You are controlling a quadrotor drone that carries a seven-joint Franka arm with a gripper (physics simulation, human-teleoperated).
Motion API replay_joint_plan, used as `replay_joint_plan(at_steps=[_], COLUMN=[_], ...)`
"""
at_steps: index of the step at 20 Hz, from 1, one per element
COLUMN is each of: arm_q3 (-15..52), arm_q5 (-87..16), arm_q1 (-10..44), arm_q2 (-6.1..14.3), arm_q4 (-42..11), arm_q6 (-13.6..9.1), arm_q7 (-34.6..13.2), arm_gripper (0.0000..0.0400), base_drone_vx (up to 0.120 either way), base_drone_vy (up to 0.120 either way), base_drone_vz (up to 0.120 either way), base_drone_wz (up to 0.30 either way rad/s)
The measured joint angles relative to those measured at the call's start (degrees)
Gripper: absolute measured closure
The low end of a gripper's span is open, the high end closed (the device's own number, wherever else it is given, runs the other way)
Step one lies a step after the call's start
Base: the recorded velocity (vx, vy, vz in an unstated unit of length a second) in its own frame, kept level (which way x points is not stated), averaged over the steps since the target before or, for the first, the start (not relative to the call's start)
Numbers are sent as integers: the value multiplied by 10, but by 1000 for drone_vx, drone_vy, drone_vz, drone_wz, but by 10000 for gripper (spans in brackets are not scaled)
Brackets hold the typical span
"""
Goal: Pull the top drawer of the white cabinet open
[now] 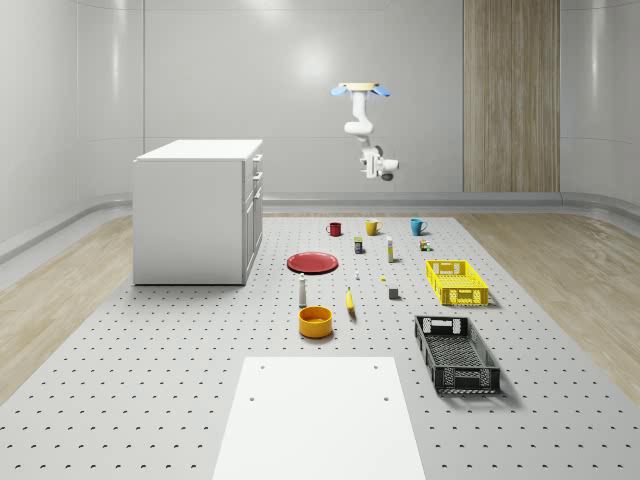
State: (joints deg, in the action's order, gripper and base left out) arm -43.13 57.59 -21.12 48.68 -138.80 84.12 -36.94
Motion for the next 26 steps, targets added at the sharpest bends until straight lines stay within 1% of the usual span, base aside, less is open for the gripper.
replay_joint_plan(at_steps=[17,26], arm_q3=[-27,-38], arm_q5=[-30,-46], arm_q1=[-56,-81], arm_q2=[45,67], arm_q4=[-7,-10], arm_q6=[47,68], arm_q7=[-25,-39], arm_gripper=[89,89], base_drone_vx=[120,120], base_drone_vy=[-120,-120], base_drone_vz=[120,4], base_drone_wz=[0,0])
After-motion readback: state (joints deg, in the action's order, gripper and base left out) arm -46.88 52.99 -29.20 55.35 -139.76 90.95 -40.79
